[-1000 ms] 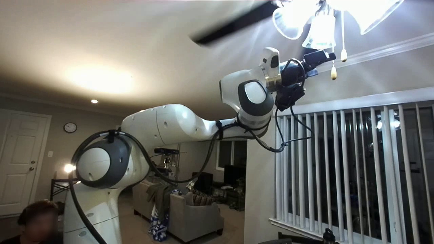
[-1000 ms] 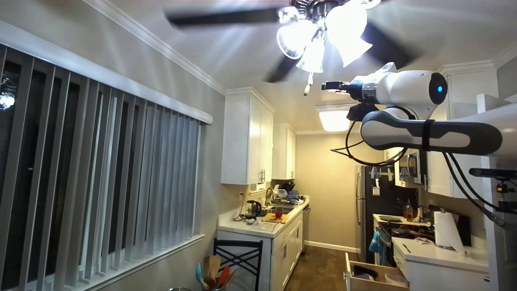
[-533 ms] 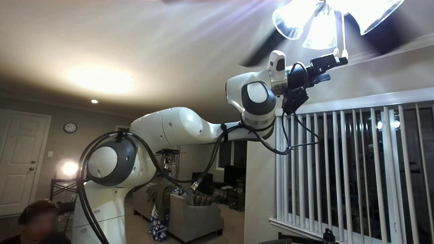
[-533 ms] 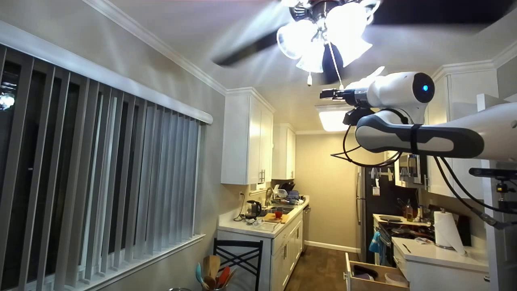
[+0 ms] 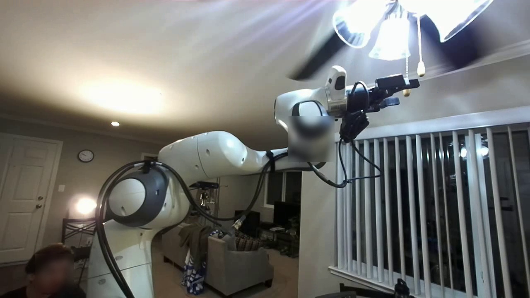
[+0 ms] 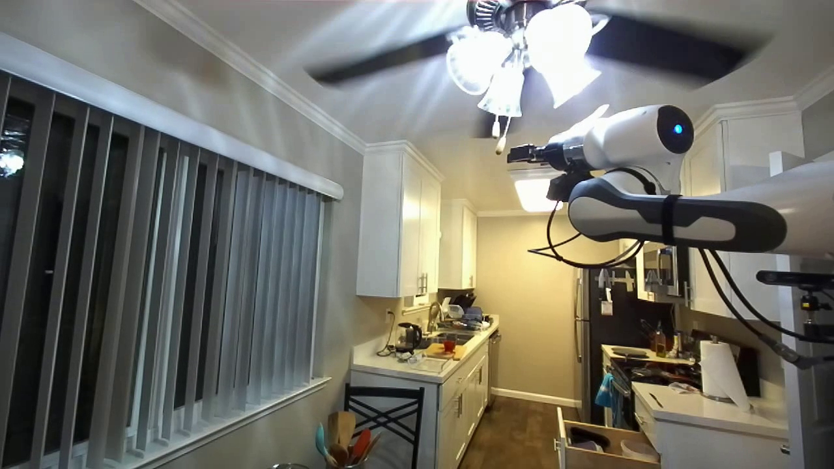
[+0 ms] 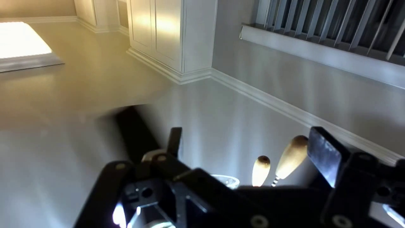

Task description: Turn off the chandelier.

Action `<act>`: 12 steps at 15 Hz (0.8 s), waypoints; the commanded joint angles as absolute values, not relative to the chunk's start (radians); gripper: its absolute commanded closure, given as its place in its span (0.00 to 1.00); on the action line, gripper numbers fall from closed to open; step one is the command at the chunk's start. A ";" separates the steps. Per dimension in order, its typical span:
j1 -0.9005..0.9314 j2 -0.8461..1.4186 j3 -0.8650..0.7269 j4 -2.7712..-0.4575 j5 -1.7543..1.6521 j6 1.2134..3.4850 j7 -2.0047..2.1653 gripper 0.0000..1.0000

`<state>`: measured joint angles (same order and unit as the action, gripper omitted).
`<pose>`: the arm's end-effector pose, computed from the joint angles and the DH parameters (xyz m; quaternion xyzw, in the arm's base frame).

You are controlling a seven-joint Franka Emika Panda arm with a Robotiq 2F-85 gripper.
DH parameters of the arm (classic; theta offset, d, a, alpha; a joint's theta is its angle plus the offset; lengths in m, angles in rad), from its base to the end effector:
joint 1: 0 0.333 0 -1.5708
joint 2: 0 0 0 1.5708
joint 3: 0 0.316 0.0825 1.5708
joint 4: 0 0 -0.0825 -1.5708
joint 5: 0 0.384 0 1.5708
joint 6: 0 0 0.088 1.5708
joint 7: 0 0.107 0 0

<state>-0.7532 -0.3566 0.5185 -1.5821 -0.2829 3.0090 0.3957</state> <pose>0.4338 0.0156 0.9410 0.6378 -0.0684 0.7571 0.1236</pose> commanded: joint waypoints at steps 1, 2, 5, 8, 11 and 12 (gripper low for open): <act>-0.753 -0.345 0.535 -1.544 -0.276 2.968 0.406 0.00; -0.756 -0.342 0.539 -1.536 -0.276 2.969 0.408 0.00; -0.776 -0.332 0.554 -1.504 -0.283 2.967 0.419 0.00; -0.776 -0.325 0.553 -1.476 -0.279 2.954 0.418 0.00; -0.779 -0.317 0.557 -1.467 -0.284 2.940 0.418 0.00; -0.776 -0.314 0.557 -1.466 -0.282 2.934 0.415 0.04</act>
